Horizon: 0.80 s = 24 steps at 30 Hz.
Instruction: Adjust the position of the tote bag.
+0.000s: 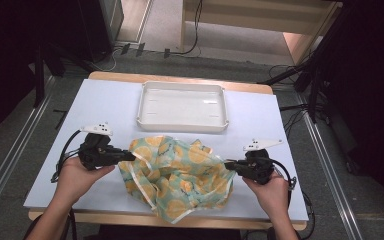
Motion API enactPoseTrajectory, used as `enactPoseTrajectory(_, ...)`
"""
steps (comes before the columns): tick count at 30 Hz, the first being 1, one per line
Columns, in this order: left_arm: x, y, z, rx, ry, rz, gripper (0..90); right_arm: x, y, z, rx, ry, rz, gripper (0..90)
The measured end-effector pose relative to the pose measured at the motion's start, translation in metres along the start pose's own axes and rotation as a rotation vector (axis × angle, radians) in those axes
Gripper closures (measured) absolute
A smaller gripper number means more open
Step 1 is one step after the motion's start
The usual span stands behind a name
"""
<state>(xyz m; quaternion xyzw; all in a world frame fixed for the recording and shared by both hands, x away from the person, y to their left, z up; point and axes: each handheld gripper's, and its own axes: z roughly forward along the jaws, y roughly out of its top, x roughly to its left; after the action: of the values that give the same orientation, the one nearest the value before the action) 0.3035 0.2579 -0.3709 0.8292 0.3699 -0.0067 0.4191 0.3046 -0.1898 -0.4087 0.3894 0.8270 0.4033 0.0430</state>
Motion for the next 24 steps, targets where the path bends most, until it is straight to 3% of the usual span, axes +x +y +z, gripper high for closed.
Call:
enactPoseTrajectory(9, 0.008, -0.008, -0.011, -0.017, 0.033, -0.036, 90.0, -0.016, 0.013, -0.015, -0.037, -0.047, 0.012, 90.0)
enactPoseTrajectory(14, 0.013, -0.012, -0.016, -0.032, 0.045, -0.05, 90.0, -0.027, 0.025, -0.018, -0.055, -0.05, 0.021, 90.0)
enactPoseTrajectory(20, 0.028, -0.018, -0.018, -0.029, 0.1, -0.08, 90.0, -0.034, 0.046, -0.006, -0.06, -0.029, 0.004, 90.0)
enactPoseTrajectory(22, 0.036, -0.022, -0.018, -0.018, 0.112, -0.112, 90.0, -0.034, 0.053, 0.003, -0.061, -0.027, -0.005, 90.0)
enactPoseTrajectory(24, 0.042, -0.026, -0.016, -0.013, 0.091, -0.144, 90.0, -0.031, 0.057, 0.012, -0.048, -0.042, -0.023, 90.0)
